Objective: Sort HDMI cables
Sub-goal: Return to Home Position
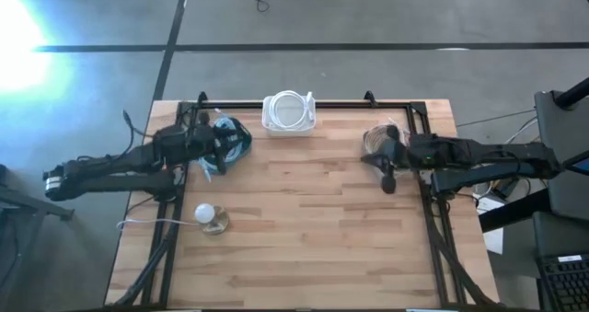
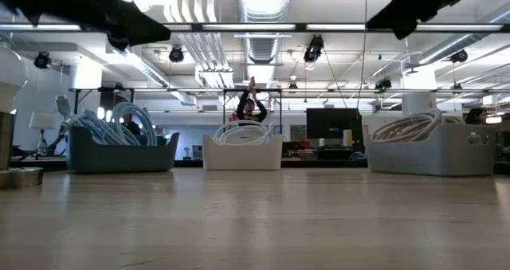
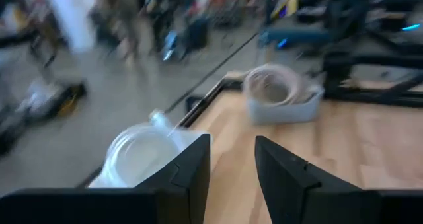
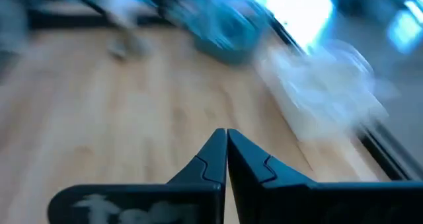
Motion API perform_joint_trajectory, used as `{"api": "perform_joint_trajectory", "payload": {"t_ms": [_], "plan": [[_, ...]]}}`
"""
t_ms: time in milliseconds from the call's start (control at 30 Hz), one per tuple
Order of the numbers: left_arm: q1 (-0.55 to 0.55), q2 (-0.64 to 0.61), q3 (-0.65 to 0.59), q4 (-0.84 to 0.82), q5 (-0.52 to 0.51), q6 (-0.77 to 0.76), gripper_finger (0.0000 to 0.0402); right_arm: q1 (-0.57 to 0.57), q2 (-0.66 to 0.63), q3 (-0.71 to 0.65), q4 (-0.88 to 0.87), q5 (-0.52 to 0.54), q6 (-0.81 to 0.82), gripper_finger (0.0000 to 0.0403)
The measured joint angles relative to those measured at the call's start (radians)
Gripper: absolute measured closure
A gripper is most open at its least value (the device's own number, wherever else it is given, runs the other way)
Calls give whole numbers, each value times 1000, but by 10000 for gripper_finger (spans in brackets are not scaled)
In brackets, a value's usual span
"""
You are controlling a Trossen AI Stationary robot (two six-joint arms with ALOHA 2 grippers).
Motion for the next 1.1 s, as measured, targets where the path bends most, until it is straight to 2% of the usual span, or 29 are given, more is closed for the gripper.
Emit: {"api": "perform_joint_trajectory", "payload": {"t_ms": [100,167,233,367,500,767,1100], "plan": [[0,-54,-138,197,67,61,278,-2,-78,-128,229,-181,-131,394],[0,-77,-217,331,76,66,278,-1,-120,-202,349,-283,-170,394],[0,-98,-281,437,76,65,278,-1,-158,-260,414,-324,-173,394],[0,-137,-365,559,76,57,278,-2,-234,-341,422,-258,-142,394],[2,-158,-391,557,76,38,278,-2,-328,-410,422,-201,-142,394],[2,-159,-464,562,76,-41,278,-2,-540,-528,425,-199,-111,394],[2,-159,-468,573,76,-51,278,-2,-730,-633,422,-199,-142,394]]}}
